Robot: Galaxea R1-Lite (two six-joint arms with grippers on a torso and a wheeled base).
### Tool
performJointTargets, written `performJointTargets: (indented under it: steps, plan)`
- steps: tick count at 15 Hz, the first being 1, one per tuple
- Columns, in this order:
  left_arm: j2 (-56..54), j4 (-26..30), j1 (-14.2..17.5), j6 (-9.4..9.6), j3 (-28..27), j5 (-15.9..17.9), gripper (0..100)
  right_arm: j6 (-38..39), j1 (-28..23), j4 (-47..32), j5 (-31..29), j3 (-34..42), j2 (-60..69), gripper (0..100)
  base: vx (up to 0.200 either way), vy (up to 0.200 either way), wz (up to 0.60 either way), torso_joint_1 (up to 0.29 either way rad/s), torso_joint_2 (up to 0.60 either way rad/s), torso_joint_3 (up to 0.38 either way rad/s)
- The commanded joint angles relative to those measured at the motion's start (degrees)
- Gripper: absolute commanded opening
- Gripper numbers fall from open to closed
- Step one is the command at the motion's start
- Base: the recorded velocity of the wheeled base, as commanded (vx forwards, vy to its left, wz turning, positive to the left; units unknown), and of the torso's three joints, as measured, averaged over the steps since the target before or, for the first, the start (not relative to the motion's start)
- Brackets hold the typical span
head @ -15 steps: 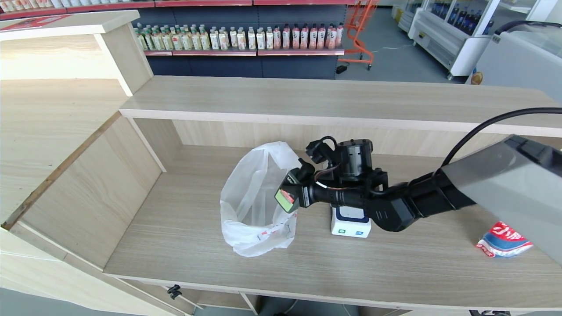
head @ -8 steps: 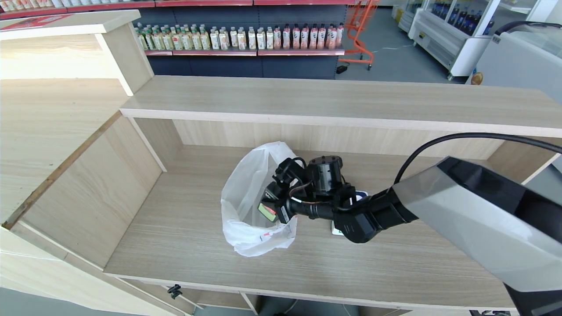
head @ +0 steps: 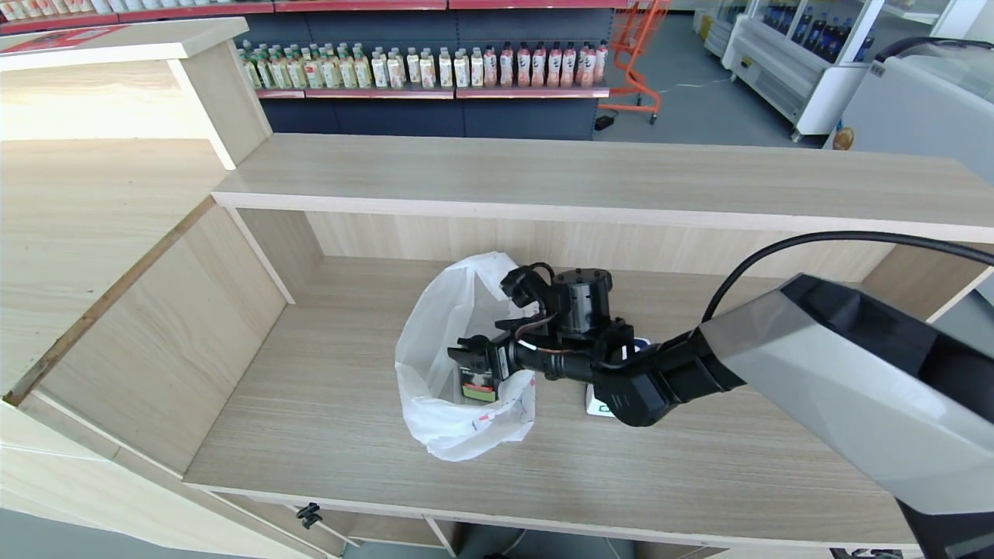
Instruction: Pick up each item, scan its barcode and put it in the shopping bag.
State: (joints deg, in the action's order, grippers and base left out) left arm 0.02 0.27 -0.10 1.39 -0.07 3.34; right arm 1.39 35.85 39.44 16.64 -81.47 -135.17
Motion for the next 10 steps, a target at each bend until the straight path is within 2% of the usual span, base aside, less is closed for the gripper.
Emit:
performJointTargets:
  steps: [1,4,6,9,10]
  plan:
    - [-0.02,0.0,0.01,0.02,-0.01,0.0,100,9.68,-2.98,-0.33,0.06,5.44,8.52,100,0.0,0.0,0.0,0.0,0.0,0.0]
    - [-0.02,0.0,0.01,0.02,-0.01,0.0,100,18.3,-8.08,-0.33,0.15,17.4,21.97,100,0.0,0.0,0.0,0.0,0.0,0.0]
    - [-0.02,0.0,0.01,0.02,-0.01,0.0,100,24.8,-11.86,-2.96,0.06,26.8,37.35,100,0.0,0.0,0.0,0.0,0.0,0.0]
    - [-0.02,0.0,0.01,0.02,0.07,0.0,100,22.87,-18.1,-15.53,-0.2,29.79,49.12,100,0.0,0.0,0.0,0.0,0.0,0.0]
    - [-0.02,0.0,0.01,0.02,0.07,0.0,100,19.0,-21.26,-18.43,-0.2,30.41,50.62,100,0.0,0.0,0.0,0.0,0.0,0.0]
